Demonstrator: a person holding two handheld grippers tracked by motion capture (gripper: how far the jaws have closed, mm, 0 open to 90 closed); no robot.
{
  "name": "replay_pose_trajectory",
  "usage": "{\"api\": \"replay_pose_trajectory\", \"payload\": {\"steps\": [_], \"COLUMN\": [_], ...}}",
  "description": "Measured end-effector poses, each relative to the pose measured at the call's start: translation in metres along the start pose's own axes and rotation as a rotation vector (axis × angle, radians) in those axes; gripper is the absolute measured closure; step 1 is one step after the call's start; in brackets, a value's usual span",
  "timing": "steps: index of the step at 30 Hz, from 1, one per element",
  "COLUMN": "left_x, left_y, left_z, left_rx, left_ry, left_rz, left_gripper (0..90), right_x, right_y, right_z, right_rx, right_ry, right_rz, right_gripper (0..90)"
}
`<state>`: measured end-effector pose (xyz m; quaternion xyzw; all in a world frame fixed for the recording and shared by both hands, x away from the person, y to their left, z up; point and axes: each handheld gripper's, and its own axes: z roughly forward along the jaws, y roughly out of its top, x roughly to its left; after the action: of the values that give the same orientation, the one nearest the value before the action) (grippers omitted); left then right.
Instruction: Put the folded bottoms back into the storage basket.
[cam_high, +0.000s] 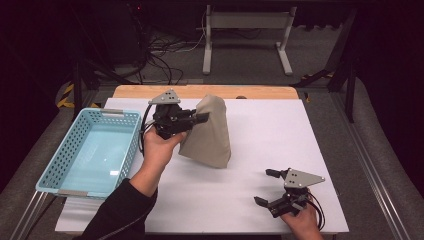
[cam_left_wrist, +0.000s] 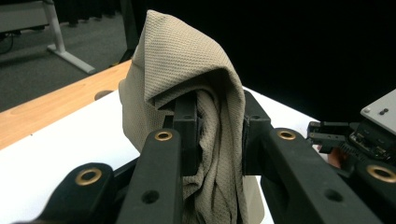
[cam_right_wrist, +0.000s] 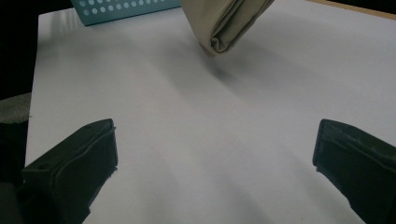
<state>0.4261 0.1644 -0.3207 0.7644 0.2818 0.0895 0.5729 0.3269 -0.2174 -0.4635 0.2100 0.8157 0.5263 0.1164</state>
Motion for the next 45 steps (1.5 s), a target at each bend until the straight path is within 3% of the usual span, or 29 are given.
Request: {"api": "replay_pose_trajectory", "payload": {"steps": [27, 45], "left_x": [-0.004, -0.002], "left_y": [0.015, 0.023], "left_z": [-0.032, -0.064], "left_rx": [-0.051, -0.081], "left_ry": [0.021, 0.058], "left_rz": [0.014, 0.024], "left_gripper": [74.3, 74.2], "right_x": [0.0, 0.0], "right_y": [0.0, 0.0], "right_z": [0.0, 0.0], "right_rx": [0.001, 0.002], "right_ry": [-0.002, -0.003], "right_rz": [0.003, 0.001], "right_gripper": [0.6, 0.6]}}
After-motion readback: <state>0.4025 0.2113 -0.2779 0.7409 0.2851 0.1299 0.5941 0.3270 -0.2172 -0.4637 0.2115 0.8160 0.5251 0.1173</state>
